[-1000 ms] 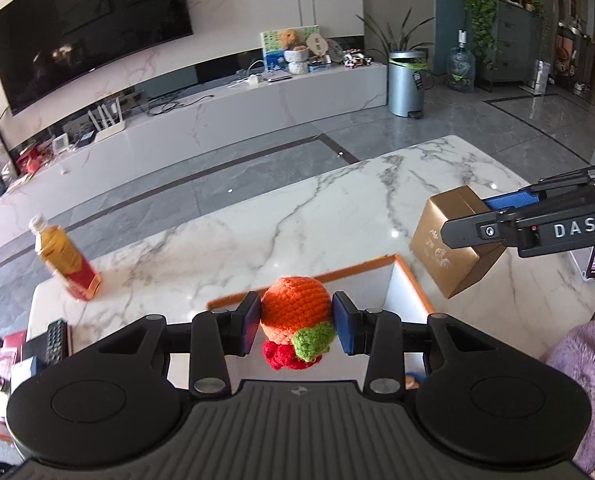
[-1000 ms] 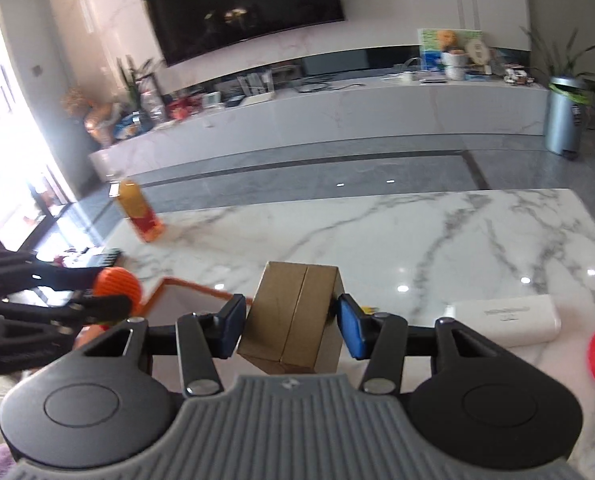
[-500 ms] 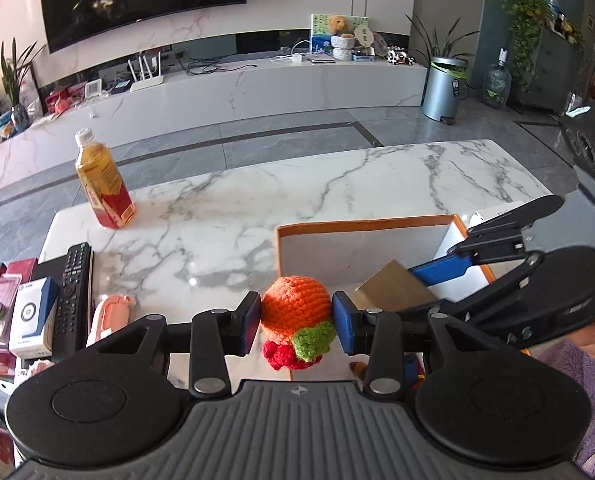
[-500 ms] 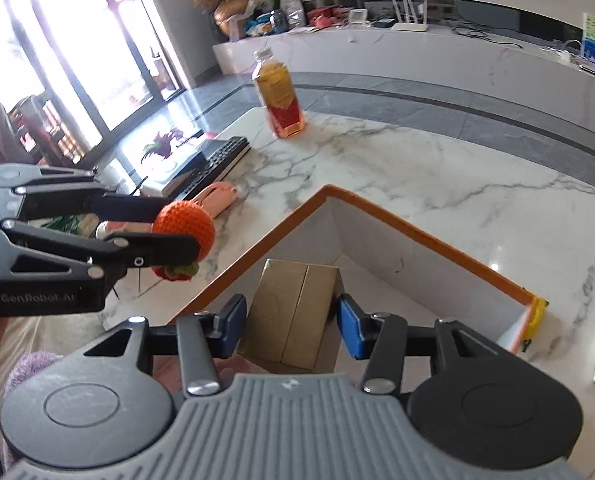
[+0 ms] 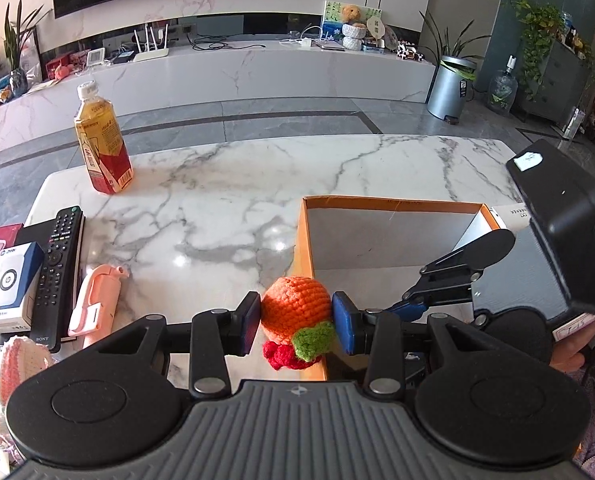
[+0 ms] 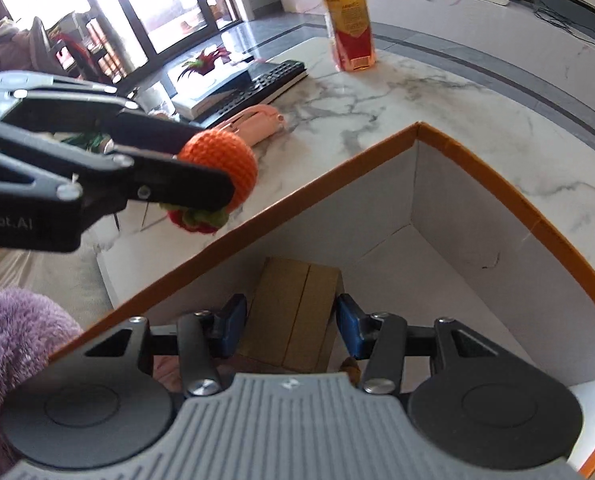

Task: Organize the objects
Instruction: 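Lower the cardboard box into the orange box with the right tool while the left tool carries the fruit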

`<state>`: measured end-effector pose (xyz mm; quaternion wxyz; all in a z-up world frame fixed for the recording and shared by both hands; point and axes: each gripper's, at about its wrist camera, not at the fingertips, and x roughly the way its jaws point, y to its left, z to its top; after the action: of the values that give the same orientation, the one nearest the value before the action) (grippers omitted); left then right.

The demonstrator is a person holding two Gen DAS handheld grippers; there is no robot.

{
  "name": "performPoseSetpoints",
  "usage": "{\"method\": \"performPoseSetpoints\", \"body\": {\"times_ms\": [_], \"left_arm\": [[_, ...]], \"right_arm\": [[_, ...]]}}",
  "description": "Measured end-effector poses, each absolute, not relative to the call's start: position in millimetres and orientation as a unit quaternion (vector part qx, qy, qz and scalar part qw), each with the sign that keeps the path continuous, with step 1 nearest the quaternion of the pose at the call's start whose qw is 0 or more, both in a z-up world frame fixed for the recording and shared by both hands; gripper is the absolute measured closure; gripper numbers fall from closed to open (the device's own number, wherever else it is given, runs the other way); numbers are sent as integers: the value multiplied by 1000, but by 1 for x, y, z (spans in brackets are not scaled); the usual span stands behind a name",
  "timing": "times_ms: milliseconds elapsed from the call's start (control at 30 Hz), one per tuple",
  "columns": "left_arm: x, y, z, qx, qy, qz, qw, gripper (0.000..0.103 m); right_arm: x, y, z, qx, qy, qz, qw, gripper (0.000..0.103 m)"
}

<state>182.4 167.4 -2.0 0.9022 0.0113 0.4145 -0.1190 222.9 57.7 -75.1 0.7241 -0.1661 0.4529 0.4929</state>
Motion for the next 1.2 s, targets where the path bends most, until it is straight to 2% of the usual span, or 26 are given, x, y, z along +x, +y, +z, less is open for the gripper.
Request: {"method": "performPoseSetpoints", "body": {"times_ms": [400,600,700,800,967,1033,1067,1100,1133,1200], "left_arm": [[183,168,-4,5,417,-124,901,58],[183,168,-3,4,416,-124,901,58],[183,168,-2,4,417,-126,900,58],[183,167,-2,5,417,-129,900,58],[184,167,-1,2,414,-129,901,58],[184,166,1,2,412,-130,902,58],[183,166,1,3,412,-131,902,58],[183,166,2,4,412,-132,902,58],[183,165,2,6,412,-133,901,58],[183,164,2,9,412,-134,901,58]], "right_arm": [[217,81,-86,-334,406,586,617,52],[222,88,-89,-357,393,625,572,50],[223,88,-90,-351,396,627,572,49],[223,82,-84,-339,392,626,583,43],[247,73,-76,-234,447,609,612,45],[258,70,-75,-197,469,593,625,67],[261,71,-75,-190,478,579,632,71],[262,70,-76,-190,480,572,637,80],[262,69,-76,-194,479,570,639,83],[263,68,-79,-191,486,564,640,83]]}}
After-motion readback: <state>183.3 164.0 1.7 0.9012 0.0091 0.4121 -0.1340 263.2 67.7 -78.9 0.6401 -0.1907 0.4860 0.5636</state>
